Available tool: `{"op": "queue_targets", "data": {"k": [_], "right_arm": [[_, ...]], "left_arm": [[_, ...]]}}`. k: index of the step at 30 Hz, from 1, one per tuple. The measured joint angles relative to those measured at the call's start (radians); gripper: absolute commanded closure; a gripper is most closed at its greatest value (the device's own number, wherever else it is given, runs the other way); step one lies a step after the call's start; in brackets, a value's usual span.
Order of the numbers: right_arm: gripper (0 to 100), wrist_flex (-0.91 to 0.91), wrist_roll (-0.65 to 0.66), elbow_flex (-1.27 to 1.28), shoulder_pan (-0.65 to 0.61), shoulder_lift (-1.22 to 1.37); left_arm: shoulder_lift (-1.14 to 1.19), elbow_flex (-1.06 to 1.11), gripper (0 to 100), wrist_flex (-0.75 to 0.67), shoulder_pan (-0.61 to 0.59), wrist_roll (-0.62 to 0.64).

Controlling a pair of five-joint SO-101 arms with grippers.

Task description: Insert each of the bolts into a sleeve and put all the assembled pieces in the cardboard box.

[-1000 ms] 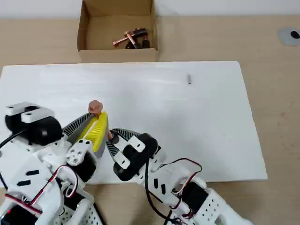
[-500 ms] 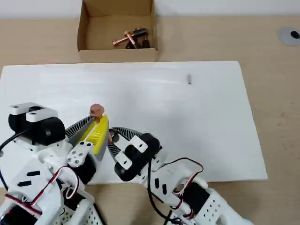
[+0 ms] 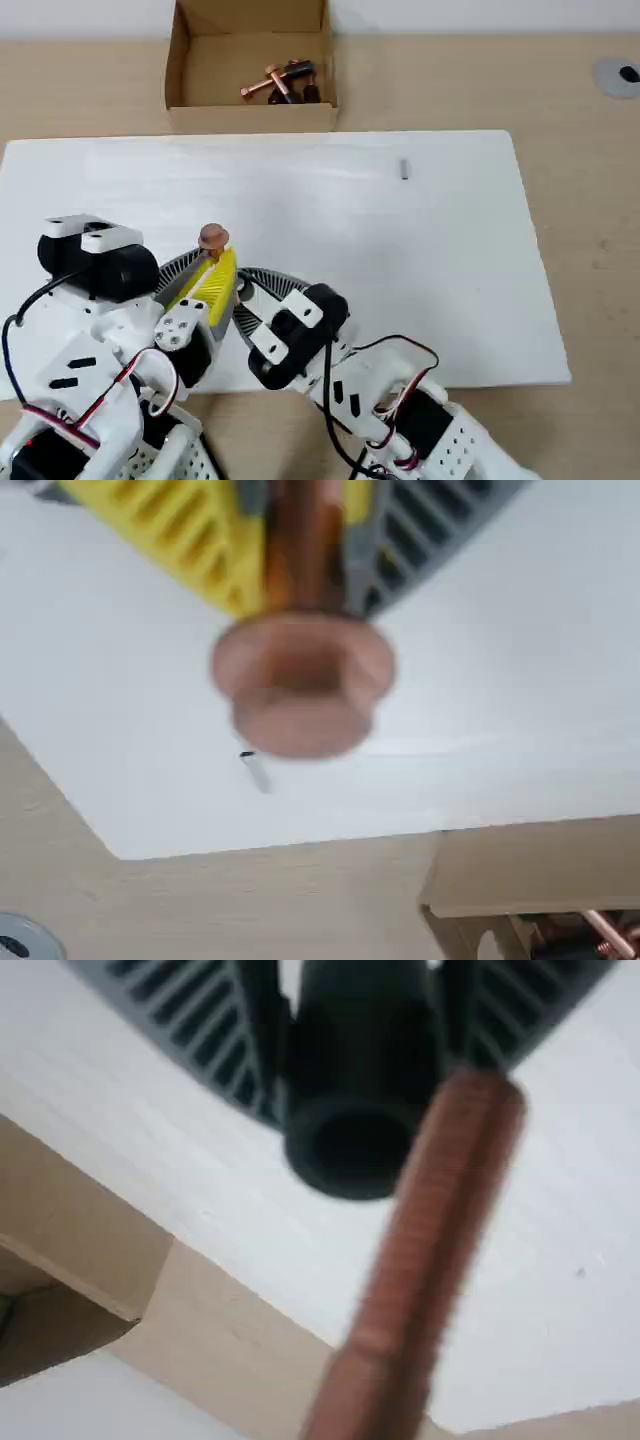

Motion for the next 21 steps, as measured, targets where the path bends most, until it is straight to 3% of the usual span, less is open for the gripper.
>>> {"op": "queue_targets", "data": {"k": [9,21], "right_arm": [[98.9,0.018,-0.063,-0.002,0.000,0.000],[98.9,0.018,-0.077,-0.002,0.000,0.000]], "left_arm": [[0.002,0.058,99,-0.132,-0.034,-0.003],[0.005,0.106,99,-0.141,-0.040,0.025]]}}
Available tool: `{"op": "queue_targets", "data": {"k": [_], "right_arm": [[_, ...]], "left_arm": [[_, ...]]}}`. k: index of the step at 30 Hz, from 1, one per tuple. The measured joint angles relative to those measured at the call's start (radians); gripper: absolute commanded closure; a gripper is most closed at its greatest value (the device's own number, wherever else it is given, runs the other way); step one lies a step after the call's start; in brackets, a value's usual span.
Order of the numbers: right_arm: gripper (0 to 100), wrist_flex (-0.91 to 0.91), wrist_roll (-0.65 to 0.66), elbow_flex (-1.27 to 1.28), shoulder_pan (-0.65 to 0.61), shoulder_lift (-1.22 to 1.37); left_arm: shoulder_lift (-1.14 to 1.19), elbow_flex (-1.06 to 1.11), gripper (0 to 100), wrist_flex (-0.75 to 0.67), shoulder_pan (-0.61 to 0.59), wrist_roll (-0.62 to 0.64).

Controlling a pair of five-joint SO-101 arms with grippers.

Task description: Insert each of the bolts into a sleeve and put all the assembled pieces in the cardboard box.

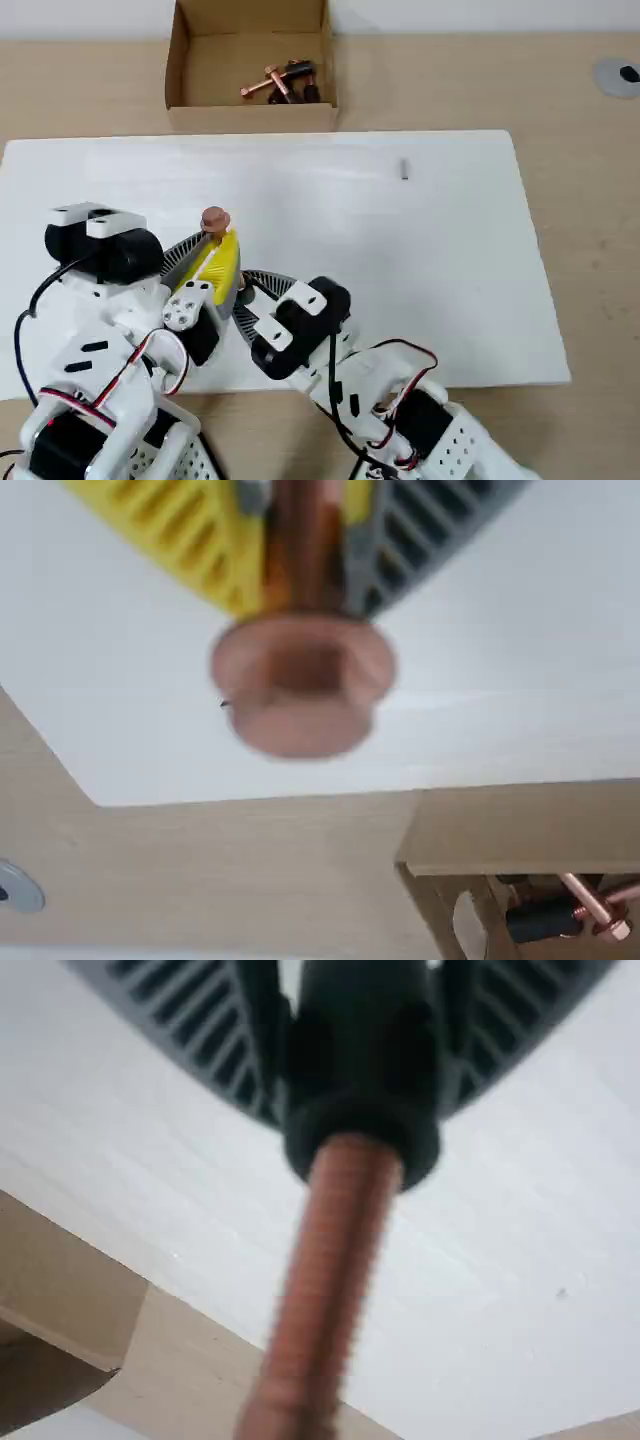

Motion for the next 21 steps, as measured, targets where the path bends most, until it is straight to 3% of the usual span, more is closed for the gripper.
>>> {"op": "queue_targets", "data": {"k": [15,21], "right_arm": [[98.9,0.009,-0.038,0.002,0.002,0.002],[98.9,0.009,-0.140,-0.114,0.037,0.135]], "left_arm": [[-0.006,0.091,99,-0.029,-0.002,-0.049],[-0.086,0.071,99,-0.003,0.000,-0.097]]}}
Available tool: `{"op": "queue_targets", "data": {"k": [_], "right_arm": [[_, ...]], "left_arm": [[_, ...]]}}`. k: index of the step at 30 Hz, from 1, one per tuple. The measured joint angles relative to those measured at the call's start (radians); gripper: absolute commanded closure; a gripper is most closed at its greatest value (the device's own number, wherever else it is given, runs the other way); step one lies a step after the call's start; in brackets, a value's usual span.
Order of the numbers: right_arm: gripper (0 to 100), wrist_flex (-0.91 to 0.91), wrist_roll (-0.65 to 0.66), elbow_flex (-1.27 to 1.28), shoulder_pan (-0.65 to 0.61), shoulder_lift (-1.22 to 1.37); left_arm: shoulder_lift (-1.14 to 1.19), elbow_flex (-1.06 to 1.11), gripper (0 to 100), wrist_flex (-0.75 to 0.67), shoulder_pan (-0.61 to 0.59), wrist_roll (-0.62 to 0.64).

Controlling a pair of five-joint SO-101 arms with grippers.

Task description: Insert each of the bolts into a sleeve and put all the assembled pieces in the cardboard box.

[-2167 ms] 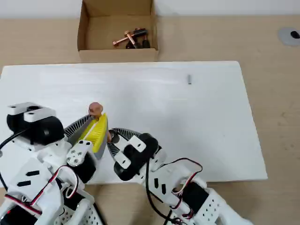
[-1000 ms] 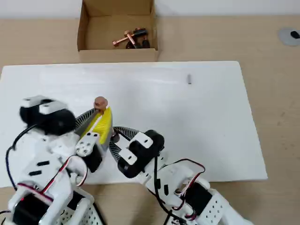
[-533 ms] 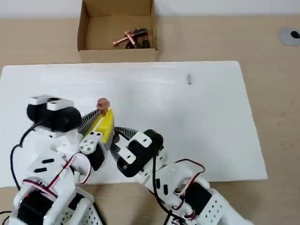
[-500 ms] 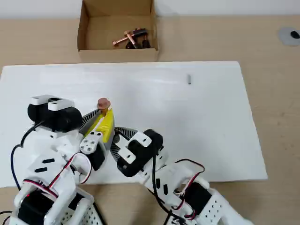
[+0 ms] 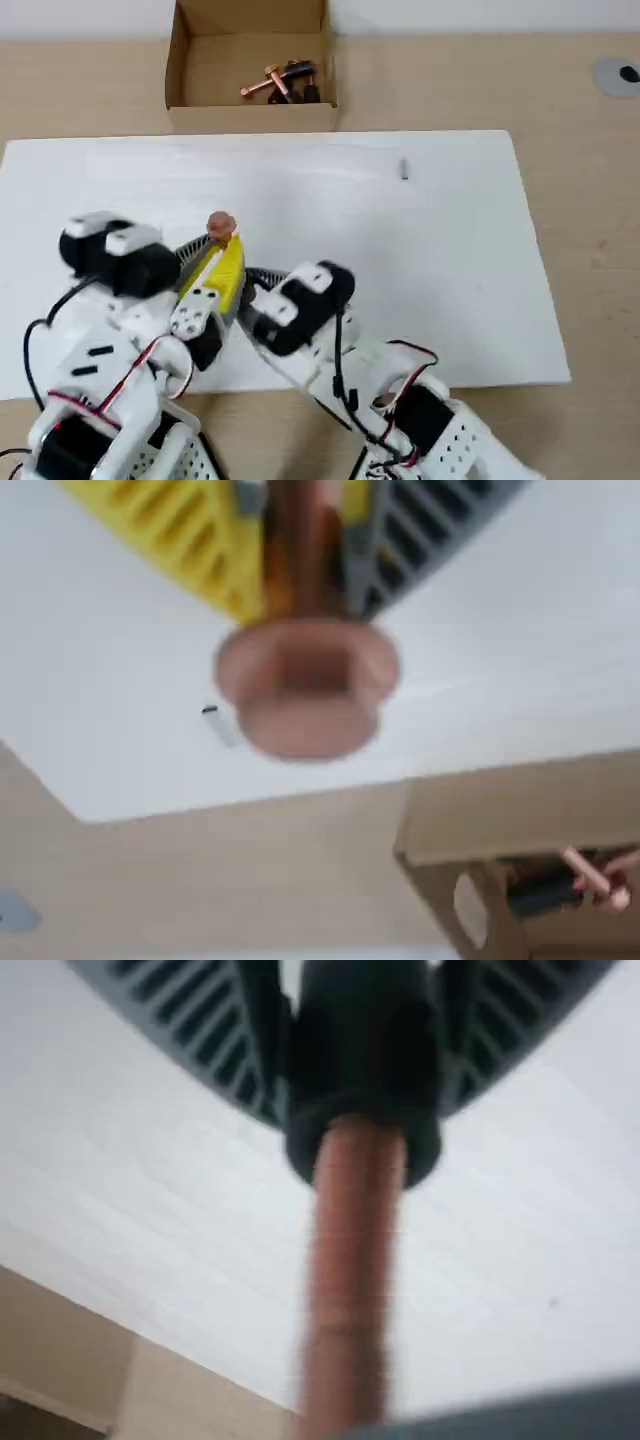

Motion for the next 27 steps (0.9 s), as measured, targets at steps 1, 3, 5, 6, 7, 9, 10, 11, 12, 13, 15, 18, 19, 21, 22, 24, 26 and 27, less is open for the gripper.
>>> {"op": "queue_targets", "data": {"k": [1,3,5,6,7,9,10,11,12,13,15,18,19,21,22,24,26,27], "right_arm": [[98.9,0.000,-0.018,-0.026,0.012,0.037],[98.9,0.000,-0.055,-0.080,0.028,0.118],[98.9,0.000,-0.083,-0.135,0.028,0.204],[98.9,0.000,-0.097,-0.166,0.029,0.245],[98.9,0.000,-0.109,-0.206,0.043,0.284],[98.9,-0.002,-0.121,-0.288,0.046,0.353],[98.9,-0.002,-0.123,-0.316,0.046,0.387],[98.9,-0.002,-0.126,-0.334,0.054,0.414],[98.9,-0.002,-0.126,-0.347,0.054,0.431],[98.9,-0.002,-0.123,-0.351,0.054,0.440],[98.9,-0.021,-0.081,-0.351,0.049,0.443],[98.9,-0.078,-0.002,-0.347,0.051,0.433],[98.9,-0.097,0.018,-0.331,0.051,0.416],[98.9,-0.129,0.057,-0.281,0.044,0.367],[98.9,-0.138,0.071,-0.255,0.043,0.342],[98.9,-0.149,0.084,-0.199,0.043,0.287],[98.9,-0.150,0.091,-0.149,0.043,0.227],[98.9,-0.152,0.092,-0.126,0.043,0.198]], "left_arm": [[-0.018,-0.005,99,0.011,0.000,-0.006],[-0.051,-0.006,99,0.035,0.000,-0.017],[-0.072,-0.006,99,0.061,0.000,-0.021],[-0.083,-0.006,99,0.081,0.000,-0.025],[-0.087,-0.003,99,0.098,-0.003,-0.028],[-0.086,-0.002,99,0.107,-0.003,-0.028],[-0.091,-0.003,99,0.106,-0.003,-0.028],[-0.091,-0.003,99,0.106,-0.005,-0.028],[-0.091,-0.002,99,0.106,-0.005,-0.028],[-0.091,-0.002,99,0.106,-0.005,-0.028],[-0.091,-0.002,99,0.106,-0.005,-0.028],[-0.091,-0.002,99,0.106,-0.005,-0.044],[-0.091,-0.002,99,0.106,-0.006,-0.054],[-0.091,-0.002,99,0.106,-0.006,-0.063],[-0.091,-0.002,99,0.106,-0.006,-0.064],[-0.091,-0.002,99,0.106,-0.006,-0.066],[-0.091,-0.002,99,0.106,-0.009,-0.066],[-0.091,-0.002,99,0.106,-0.020,-0.066]]}}
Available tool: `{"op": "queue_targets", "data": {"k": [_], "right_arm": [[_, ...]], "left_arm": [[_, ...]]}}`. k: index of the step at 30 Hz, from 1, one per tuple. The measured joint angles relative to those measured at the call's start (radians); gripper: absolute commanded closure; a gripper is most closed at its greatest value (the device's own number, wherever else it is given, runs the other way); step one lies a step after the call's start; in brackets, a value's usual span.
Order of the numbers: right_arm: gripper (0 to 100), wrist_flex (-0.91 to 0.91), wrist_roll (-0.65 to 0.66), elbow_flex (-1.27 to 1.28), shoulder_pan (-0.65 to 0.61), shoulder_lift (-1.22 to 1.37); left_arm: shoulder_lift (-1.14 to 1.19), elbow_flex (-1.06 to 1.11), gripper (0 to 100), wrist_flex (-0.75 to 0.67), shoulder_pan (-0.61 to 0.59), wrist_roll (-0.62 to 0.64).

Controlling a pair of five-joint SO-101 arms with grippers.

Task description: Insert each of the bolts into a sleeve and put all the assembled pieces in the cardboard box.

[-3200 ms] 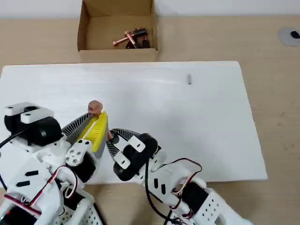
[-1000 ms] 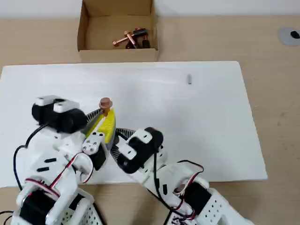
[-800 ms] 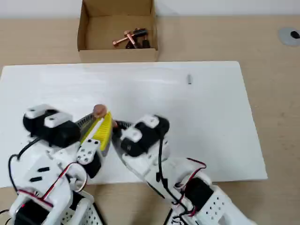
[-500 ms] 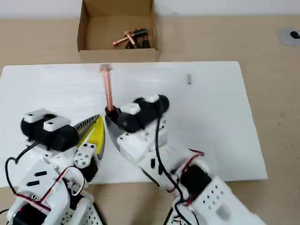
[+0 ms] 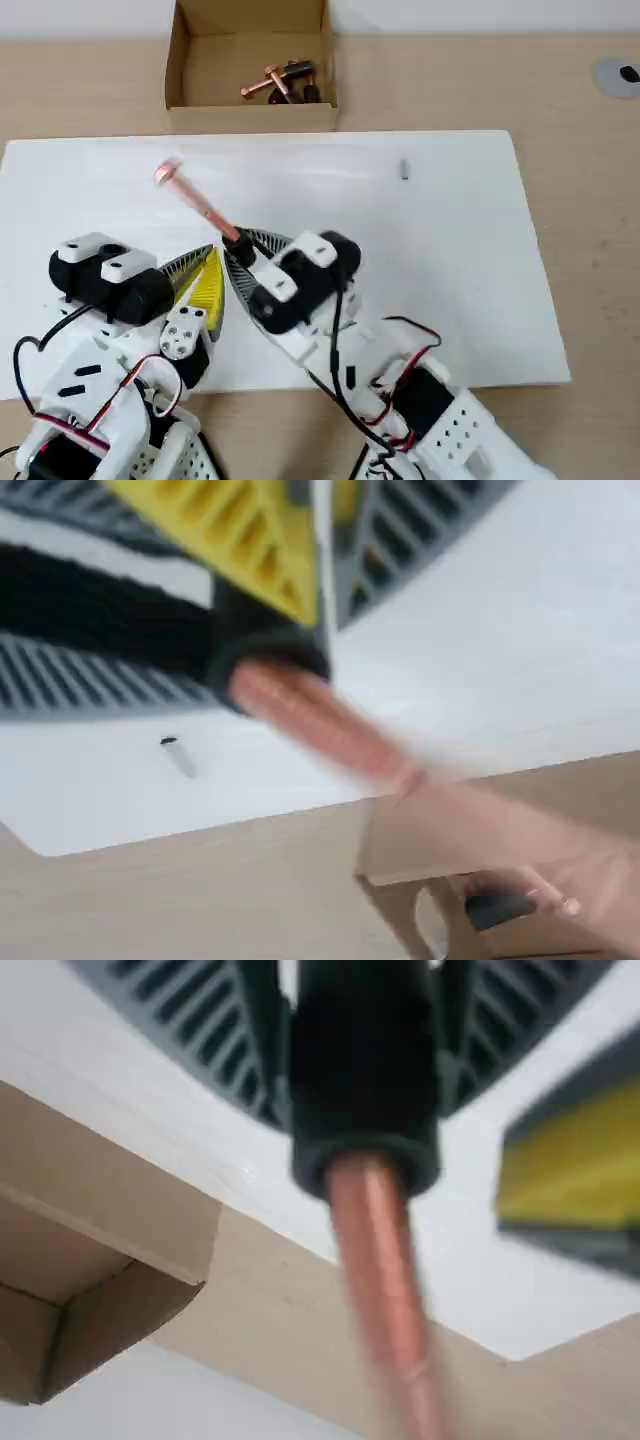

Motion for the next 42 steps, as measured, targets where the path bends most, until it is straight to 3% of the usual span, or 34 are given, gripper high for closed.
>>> {"op": "queue_targets", "data": {"k": [11,15,20,29,32,36,42], "right_arm": [[98.9,-0.005,0.000,0.097,-0.003,-0.157],[98.9,0.008,0.000,0.097,-0.003,-0.161],[98.9,0.014,0.000,0.097,-0.003,-0.161],[98.9,0.014,0.000,0.097,-0.003,-0.161],[98.9,0.014,0.000,0.097,-0.003,-0.161],[98.9,0.014,0.000,0.097,-0.003,-0.161],[98.9,0.014,0.000,0.098,-0.003,-0.161]], "left_arm": [[0.034,0.026,99,-0.095,-0.167,-0.029],[0.124,0.043,96,-0.095,-0.325,-0.021],[0.411,0.049,92,-0.058,-0.557,0.140],[1.089,-0.278,92,0.130,-0.577,0.181],[1.277,-0.414,92,0.238,-0.577,0.092],[1.470,-0.609,92,0.416,-0.577,-0.166],[1.593,-0.778,92,0.511,-0.606,-0.287]]}}
